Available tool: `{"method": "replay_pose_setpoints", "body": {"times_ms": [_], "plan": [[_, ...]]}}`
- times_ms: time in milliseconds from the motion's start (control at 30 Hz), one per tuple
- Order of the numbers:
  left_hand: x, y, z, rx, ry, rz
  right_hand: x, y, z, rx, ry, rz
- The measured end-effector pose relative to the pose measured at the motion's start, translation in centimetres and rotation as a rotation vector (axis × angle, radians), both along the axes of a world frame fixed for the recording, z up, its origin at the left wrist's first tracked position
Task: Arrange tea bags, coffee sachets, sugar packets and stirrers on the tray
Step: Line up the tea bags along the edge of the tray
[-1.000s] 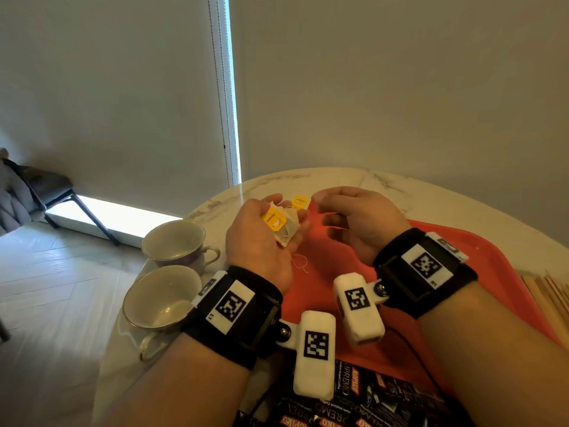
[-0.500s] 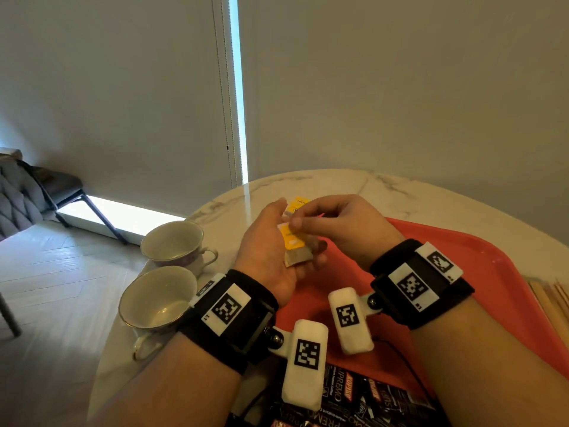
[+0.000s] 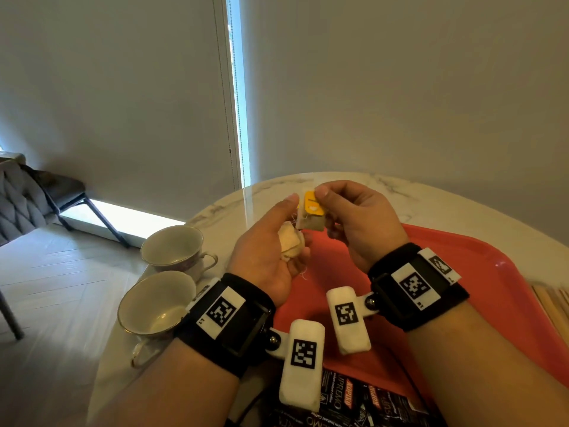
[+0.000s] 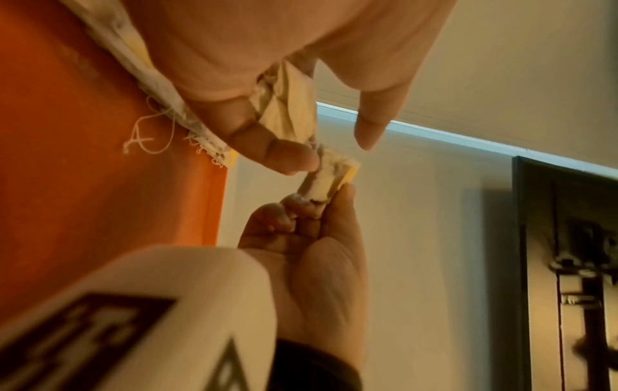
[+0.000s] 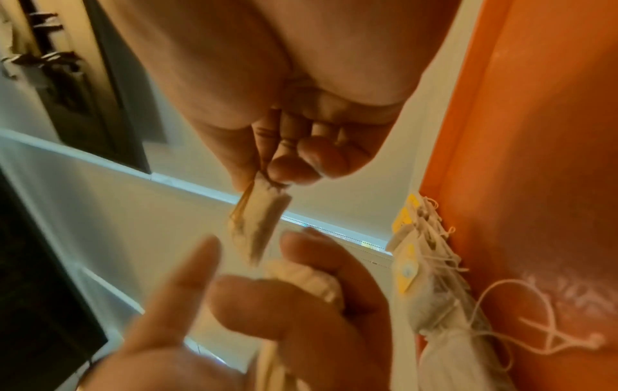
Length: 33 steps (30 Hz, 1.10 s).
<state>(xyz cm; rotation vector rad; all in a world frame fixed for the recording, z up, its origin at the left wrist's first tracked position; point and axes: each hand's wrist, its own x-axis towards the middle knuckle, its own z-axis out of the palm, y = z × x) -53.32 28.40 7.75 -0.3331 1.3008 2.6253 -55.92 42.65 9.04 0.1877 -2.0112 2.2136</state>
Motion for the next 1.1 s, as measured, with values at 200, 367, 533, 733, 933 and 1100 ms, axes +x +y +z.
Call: {"method": "replay_pose_setpoints", "body": {"times_ms": [200,367,533,733,933,1100], "plan": [[0.4,0.4,0.0,-0.238,0.11,0.12,0.0,0.1,0.0,0.025,0.003,0.006],[0.5,-0.1,0.5,-0.242,0.13,0.171,0.2,0.2,0.3,0.008,-0.021,0.137],[0.4,-0.4,1.4,-0.028,0.158,0.344,0.0,0.1,0.5,-0.07,-0.096,0.022],[0.3,-1.1,1.2,-0.004,0.226,0.464,-0.3,-0.8,-1.0,0.019,-0.375,0.008],[0.3,-1.3,1.3,-0.003,0.221,0.475,0.0,-2.2,-2.6,0.187,-0.477,0.094],[0.2,-1.3,1.3,0.009,0.211,0.468,-0.4,-2.6,-2.9,0.214,-0.486,0.07]]}}
